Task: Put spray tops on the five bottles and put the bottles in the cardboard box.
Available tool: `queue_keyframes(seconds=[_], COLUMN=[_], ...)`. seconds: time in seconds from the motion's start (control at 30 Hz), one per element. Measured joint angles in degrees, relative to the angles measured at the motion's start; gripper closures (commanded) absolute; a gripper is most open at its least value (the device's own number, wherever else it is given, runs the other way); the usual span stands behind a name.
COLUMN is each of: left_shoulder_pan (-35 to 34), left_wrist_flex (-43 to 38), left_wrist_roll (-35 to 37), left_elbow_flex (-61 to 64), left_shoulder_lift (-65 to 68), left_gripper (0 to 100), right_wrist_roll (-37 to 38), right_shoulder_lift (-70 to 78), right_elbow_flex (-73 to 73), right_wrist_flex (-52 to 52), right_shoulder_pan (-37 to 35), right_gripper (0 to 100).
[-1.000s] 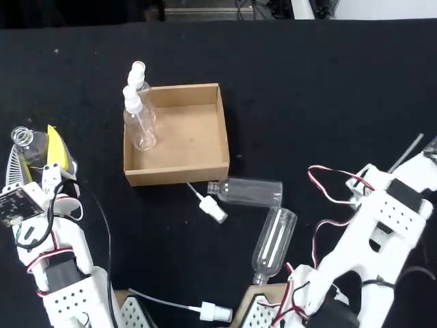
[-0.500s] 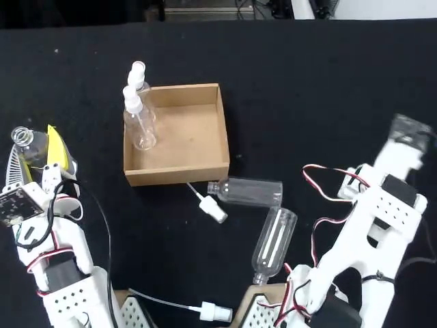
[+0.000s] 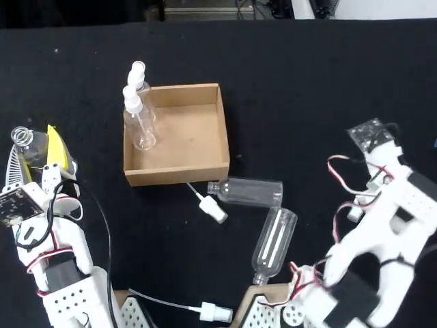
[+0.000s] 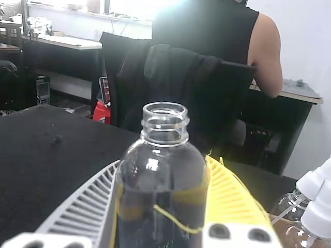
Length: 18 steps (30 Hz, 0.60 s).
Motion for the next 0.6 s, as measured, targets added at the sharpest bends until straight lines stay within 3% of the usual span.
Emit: queue_keyframes(seconds=[0.2, 0.43, 0.6], left_shoulder_pan=[0.0, 0.0, 0.0], left_wrist_flex=[0.0, 0.0, 0.0], left_wrist_roll=[0.0, 0.0, 0.0], left_elbow_flex=[0.0, 0.0, 0.0], left_shoulder_lift=[0.0, 0.0, 0.0], left_gripper=[97, 97, 97], right_wrist_roll=[15.5, 35.9, 41.8], right_shoulder_lift=[10.9, 11.8, 15.6], right_elbow_flex=[-8.0, -9.6, -9.6], right_wrist_flex=[0.7, 4.7, 4.9], right_shoulder_pan=[0.0, 0.1, 0.1], right_gripper=[65.9, 65.9, 65.9])
